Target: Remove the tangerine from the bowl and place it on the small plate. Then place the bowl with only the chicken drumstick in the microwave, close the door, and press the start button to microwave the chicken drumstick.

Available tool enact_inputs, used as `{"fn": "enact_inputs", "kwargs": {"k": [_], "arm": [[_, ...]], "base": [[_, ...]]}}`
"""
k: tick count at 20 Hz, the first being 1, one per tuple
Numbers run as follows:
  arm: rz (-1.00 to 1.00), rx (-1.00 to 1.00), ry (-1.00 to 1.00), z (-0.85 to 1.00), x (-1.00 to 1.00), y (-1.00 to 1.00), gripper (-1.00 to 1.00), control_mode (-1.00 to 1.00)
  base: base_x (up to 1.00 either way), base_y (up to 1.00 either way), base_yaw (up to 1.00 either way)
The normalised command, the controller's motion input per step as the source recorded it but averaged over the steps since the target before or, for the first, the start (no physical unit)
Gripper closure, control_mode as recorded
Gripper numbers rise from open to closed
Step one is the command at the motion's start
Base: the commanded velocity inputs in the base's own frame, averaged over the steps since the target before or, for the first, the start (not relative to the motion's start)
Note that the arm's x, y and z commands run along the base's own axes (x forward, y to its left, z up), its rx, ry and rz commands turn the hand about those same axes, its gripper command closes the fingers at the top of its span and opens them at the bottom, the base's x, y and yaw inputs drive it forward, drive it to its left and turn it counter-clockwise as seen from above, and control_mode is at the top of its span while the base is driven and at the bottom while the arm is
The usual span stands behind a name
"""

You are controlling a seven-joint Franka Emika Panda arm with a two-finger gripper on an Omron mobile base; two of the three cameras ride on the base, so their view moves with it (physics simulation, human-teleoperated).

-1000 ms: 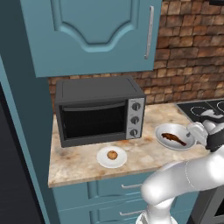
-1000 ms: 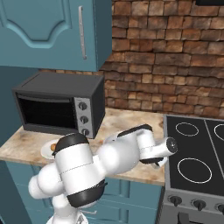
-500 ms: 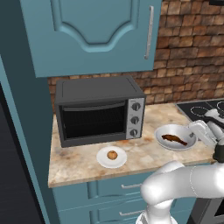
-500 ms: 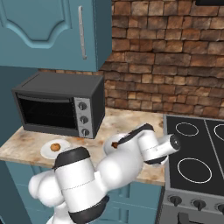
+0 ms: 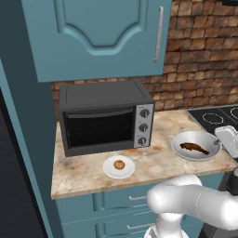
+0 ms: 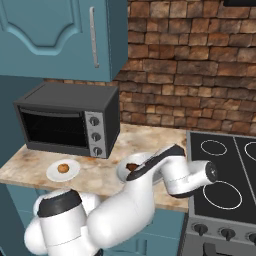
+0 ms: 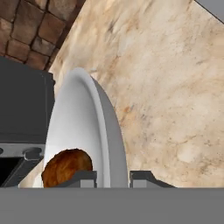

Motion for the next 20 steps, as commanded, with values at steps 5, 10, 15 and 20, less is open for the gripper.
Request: {"fn": "enact_inputs", "kwargs": {"k": [5,10,15,20], "arm": [[-0.12,0.07,-0.07,0.86,-0.24,0.44,1.0,-1.0],[-0.13,0.0,-0.03,0.7,-0.22,0.81,1.0,-1.0],[-0.05,0.0,0.0,0.09,-0.09,0.57,1.0,-1.0],[0.0,0.0,0.0,-0.02,-0.05,0.03,1.0,-1.0]], "base": [[0.0,0.0,0.0],[0.0,0.0,0.0],[0.0,0.0,0.0],[0.0,0.0,0.0]]}}
